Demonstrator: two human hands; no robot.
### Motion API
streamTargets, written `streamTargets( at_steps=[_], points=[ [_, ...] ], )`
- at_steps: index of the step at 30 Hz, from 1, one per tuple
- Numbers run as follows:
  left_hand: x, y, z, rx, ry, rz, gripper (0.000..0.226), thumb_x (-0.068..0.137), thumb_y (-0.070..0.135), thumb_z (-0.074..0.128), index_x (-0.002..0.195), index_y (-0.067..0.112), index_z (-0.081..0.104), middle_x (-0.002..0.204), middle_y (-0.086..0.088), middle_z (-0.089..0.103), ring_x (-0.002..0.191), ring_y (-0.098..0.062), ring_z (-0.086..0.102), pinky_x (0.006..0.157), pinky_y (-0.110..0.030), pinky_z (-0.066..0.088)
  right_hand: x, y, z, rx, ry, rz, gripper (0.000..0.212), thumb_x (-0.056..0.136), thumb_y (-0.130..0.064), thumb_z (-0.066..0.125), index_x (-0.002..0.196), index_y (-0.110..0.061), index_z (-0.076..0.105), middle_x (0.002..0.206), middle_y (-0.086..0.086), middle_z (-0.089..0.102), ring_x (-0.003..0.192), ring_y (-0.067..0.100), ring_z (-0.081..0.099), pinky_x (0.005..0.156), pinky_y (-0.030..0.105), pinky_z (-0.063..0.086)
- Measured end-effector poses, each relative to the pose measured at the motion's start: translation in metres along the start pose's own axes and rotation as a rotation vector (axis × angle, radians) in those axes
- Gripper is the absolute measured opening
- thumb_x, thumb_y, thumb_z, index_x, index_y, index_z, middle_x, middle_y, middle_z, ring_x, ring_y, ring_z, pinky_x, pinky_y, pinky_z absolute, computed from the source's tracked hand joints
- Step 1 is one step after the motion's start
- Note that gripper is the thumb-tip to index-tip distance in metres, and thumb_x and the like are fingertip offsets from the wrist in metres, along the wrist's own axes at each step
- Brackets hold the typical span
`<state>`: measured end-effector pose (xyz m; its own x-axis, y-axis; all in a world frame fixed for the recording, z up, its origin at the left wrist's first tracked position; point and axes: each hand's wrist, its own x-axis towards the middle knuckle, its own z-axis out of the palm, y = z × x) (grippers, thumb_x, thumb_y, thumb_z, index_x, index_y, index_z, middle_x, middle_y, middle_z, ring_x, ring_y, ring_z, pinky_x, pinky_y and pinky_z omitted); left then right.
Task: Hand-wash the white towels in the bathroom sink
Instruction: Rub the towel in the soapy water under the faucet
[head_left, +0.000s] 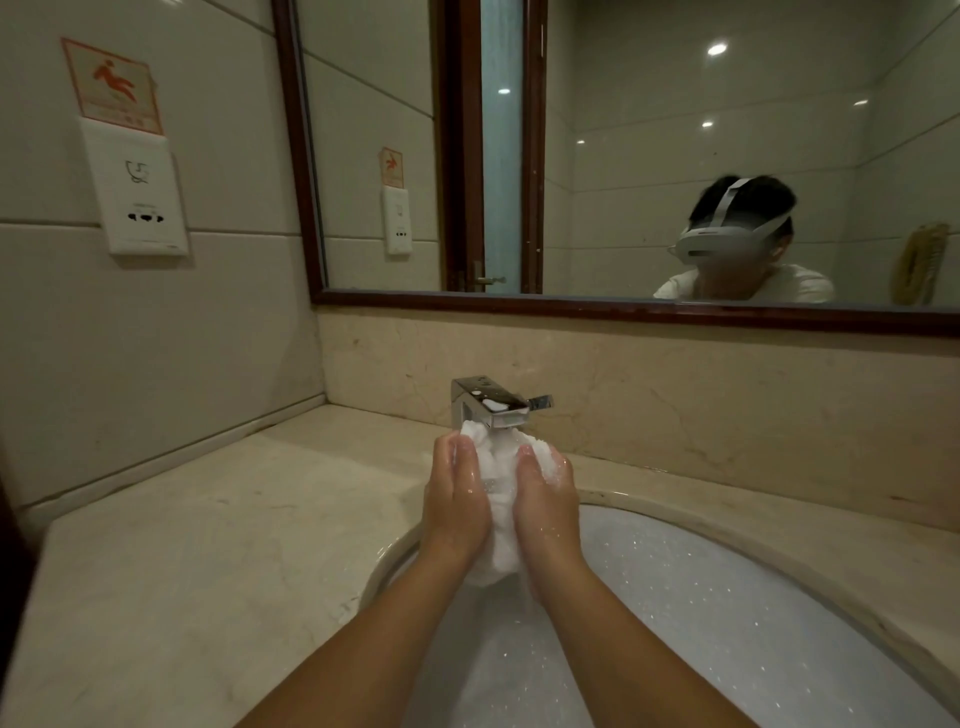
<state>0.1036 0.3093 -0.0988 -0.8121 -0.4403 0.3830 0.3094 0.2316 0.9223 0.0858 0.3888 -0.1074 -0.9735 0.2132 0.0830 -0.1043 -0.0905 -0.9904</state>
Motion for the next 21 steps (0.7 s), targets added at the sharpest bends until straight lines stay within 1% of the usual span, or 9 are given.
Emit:
streamTargets(
  at_steps=[2, 5, 8, 10, 13, 16, 19, 21],
  points=[
    [0.0008, 0.0002, -0.0016, -0.008, 0.007, -0.001, 0.028, 0.113, 0.035, 0.029, 0.107, 0.03, 0.056, 0.096, 0.013, 0.064, 0.088, -0.002, 0.06, 0.068, -0.014, 0.042, -0.0001, 0.0007, 0.0016, 0.013, -0.003, -0.002, 0.02, 0.106, -0.043, 0.051, 0.126, -0.043, 0.055, 0.107, -0.023, 0.062, 0.116, 0.019, 0.065, 0.108, 0.048, 0.051],
    [0.0016, 0.0009, -0.0026, 0.001, 0.005, 0.001, 0.029, 0.113, 0.036, 0.029, 0.1, 0.03, 0.054, 0.095, 0.01, 0.064, 0.087, -0.004, 0.061, 0.069, -0.02, 0.042, -0.0003, -0.0003, 0.0033, 0.024, 0.011, -0.008, 0.032, 0.107, -0.041, 0.05, 0.138, -0.037, 0.058, 0.11, -0.02, 0.063, 0.115, 0.018, 0.064, 0.108, 0.047, 0.051],
    [0.0024, 0.0003, -0.0022, -0.003, 0.005, -0.006, 0.028, 0.113, 0.036, 0.03, 0.102, 0.03, 0.055, 0.094, 0.011, 0.065, 0.086, -0.002, 0.06, 0.069, -0.019, 0.042, 0.0, -0.0011, 0.0013, 0.008, 0.017, -0.006, 0.034, 0.106, -0.041, 0.051, 0.139, -0.037, 0.058, 0.112, -0.016, 0.063, 0.117, 0.02, 0.064, 0.109, 0.048, 0.05],
    [0.0026, -0.0009, -0.0019, 0.005, 0.003, 0.0, 0.028, 0.113, 0.037, 0.03, 0.107, 0.027, 0.056, 0.096, 0.011, 0.065, 0.088, -0.004, 0.062, 0.071, -0.02, 0.043, 0.0013, -0.001, 0.0002, -0.017, 0.024, 0.001, 0.036, 0.105, -0.041, 0.051, 0.14, -0.035, 0.057, 0.113, -0.013, 0.063, 0.115, 0.02, 0.063, 0.109, 0.047, 0.05],
    [0.0042, -0.002, -0.0012, 0.007, 0.005, -0.002, 0.031, 0.113, 0.039, 0.03, 0.115, 0.024, 0.057, 0.098, 0.011, 0.065, 0.09, -0.007, 0.063, 0.072, -0.023, 0.045, 0.0022, 0.0007, 0.0001, -0.024, 0.021, 0.002, 0.032, 0.106, -0.042, 0.051, 0.137, -0.037, 0.057, 0.11, -0.013, 0.064, 0.115, 0.021, 0.063, 0.109, 0.046, 0.049],
    [0.0066, -0.0039, -0.0003, 0.006, 0.007, -0.004, 0.032, 0.113, 0.04, 0.031, 0.115, 0.023, 0.057, 0.099, 0.01, 0.066, 0.092, -0.007, 0.063, 0.075, -0.027, 0.045, 0.0024, 0.0016, -0.0009, 0.035, 0.005, 0.021, 0.023, 0.108, -0.038, 0.052, 0.13, -0.039, 0.055, 0.101, -0.021, 0.06, 0.108, 0.018, 0.063, 0.104, 0.041, 0.051],
    [0.0065, -0.0044, -0.0007, 0.004, 0.009, -0.009, 0.031, 0.113, 0.04, 0.03, 0.114, 0.024, 0.057, 0.099, 0.01, 0.066, 0.091, -0.005, 0.062, 0.072, -0.023, 0.044, 0.0039, 0.0027, -0.0018, 0.007, 0.009, 0.011, 0.02, 0.107, -0.041, 0.051, 0.126, -0.041, 0.054, 0.099, -0.021, 0.06, 0.107, 0.018, 0.063, 0.102, 0.04, 0.052],
    [0.006, -0.0036, -0.0008, 0.004, 0.009, -0.013, 0.031, 0.113, 0.039, 0.03, 0.115, 0.024, 0.057, 0.098, 0.011, 0.065, 0.09, -0.003, 0.061, 0.071, -0.021, 0.043, 0.0035, 0.0025, -0.0007, 0.017, 0.006, -0.01, 0.023, 0.107, -0.04, 0.051, 0.129, -0.038, 0.057, 0.102, -0.021, 0.061, 0.111, 0.018, 0.063, 0.105, 0.042, 0.051]
  ],
)
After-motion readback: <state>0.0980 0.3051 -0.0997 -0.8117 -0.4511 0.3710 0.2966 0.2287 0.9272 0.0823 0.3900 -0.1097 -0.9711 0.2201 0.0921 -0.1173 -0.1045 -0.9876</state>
